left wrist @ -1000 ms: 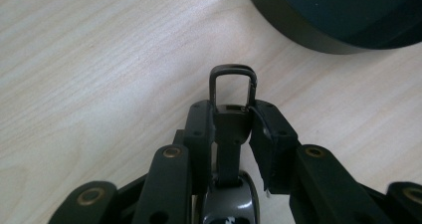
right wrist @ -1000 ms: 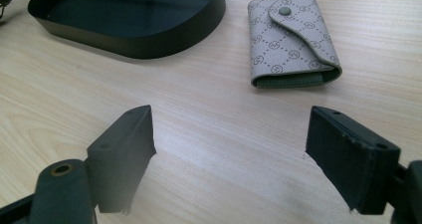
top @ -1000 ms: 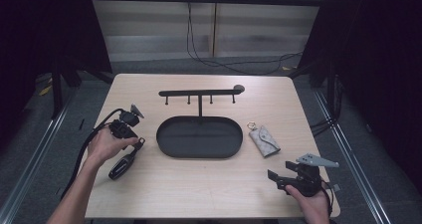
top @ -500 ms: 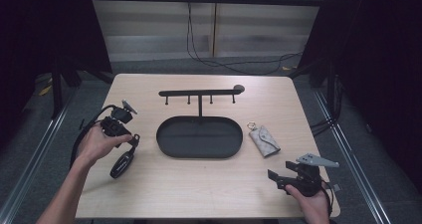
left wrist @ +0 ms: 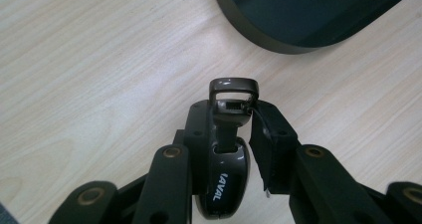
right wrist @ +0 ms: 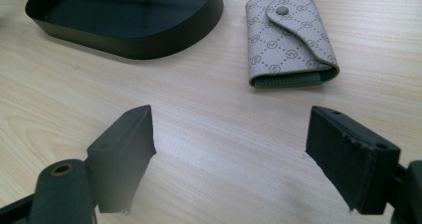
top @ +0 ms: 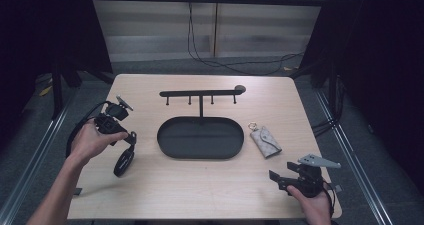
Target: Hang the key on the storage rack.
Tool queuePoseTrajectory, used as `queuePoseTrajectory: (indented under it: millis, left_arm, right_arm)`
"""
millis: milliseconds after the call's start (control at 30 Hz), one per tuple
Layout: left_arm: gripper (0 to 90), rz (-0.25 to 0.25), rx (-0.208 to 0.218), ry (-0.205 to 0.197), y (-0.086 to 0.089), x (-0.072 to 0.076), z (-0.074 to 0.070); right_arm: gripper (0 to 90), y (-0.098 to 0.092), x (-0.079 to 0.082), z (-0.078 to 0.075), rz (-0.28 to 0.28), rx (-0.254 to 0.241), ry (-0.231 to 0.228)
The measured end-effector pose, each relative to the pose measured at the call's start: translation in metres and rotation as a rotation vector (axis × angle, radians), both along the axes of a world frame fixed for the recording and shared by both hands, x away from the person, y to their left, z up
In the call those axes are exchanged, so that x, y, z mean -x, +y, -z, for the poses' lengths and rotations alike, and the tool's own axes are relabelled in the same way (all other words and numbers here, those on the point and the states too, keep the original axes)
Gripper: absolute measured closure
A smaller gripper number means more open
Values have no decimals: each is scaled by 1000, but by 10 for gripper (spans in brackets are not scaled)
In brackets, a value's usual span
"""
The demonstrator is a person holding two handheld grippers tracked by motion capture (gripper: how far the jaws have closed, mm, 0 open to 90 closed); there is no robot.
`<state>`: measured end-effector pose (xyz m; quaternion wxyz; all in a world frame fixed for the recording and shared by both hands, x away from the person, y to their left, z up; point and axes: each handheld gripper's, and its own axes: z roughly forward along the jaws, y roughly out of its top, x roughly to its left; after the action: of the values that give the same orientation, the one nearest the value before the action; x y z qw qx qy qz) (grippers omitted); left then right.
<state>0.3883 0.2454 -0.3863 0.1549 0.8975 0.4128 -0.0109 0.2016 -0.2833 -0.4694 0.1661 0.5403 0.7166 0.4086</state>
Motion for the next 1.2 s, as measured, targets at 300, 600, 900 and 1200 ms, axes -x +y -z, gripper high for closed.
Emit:
queuePoseTrajectory:
  millis: [300,600,900,1200]
  left_arm:
    - [707,-2,-32,-13,3,4,-18]
    - [709,-18,-41,-36,8,7,-37]
    - [709,-21,-55,-35,10,7,-49]
    - [708,-15,-85,-31,6,7,-58]
  right_arm:
    - [189,0,0,0,1,0,2]
    - [188,0,0,0,1,1,3]
    - [185,0,-1,1,2,0,8]
    - [184,0,-1,1,2,1,10]
